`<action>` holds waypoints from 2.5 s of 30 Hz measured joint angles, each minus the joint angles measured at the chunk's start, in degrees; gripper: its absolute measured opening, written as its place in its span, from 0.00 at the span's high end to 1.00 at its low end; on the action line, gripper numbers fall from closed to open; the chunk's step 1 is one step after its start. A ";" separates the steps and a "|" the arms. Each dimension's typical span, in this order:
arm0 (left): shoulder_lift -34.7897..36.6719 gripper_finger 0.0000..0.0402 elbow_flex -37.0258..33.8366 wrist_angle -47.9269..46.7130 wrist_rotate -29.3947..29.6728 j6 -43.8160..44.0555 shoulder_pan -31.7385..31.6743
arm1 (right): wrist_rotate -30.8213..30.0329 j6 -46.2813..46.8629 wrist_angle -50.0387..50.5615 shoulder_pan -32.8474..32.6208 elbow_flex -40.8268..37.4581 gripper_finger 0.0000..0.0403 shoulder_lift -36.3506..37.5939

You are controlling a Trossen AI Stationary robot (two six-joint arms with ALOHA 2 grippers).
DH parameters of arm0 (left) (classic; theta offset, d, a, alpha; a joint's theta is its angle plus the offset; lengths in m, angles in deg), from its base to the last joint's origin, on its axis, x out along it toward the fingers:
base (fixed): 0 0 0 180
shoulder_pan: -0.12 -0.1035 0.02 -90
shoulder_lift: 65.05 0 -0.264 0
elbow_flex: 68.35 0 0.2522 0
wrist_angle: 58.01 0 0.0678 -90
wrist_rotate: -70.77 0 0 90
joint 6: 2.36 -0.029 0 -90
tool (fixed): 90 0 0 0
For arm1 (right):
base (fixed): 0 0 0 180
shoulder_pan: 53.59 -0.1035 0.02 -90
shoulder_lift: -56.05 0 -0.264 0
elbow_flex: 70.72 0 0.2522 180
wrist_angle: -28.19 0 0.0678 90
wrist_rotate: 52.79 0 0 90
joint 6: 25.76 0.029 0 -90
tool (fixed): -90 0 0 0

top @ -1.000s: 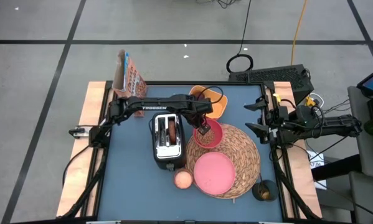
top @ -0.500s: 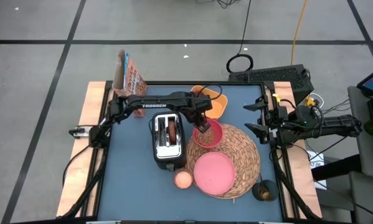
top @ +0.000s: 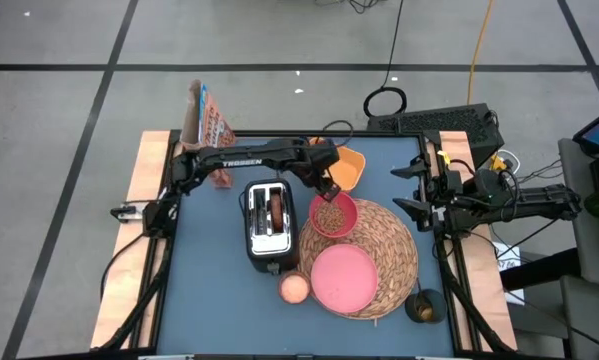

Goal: Arrange a breakfast setting
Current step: Put the bread on the pink plate

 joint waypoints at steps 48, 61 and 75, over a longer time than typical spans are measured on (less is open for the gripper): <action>17.31 0.49 0.00 -34.35 13.78 41.63 16.68 | 0.22 0.17 2.60 0.02 0.02 0.21 0.01; 15.58 0.55 0.00 -34.69 13.65 39.87 16.56 | 0.22 0.17 2.60 0.02 0.01 0.21 0.02; 15.61 0.77 0.00 -34.58 13.59 38.39 16.52 | 0.22 0.17 2.60 0.01 0.01 0.21 0.02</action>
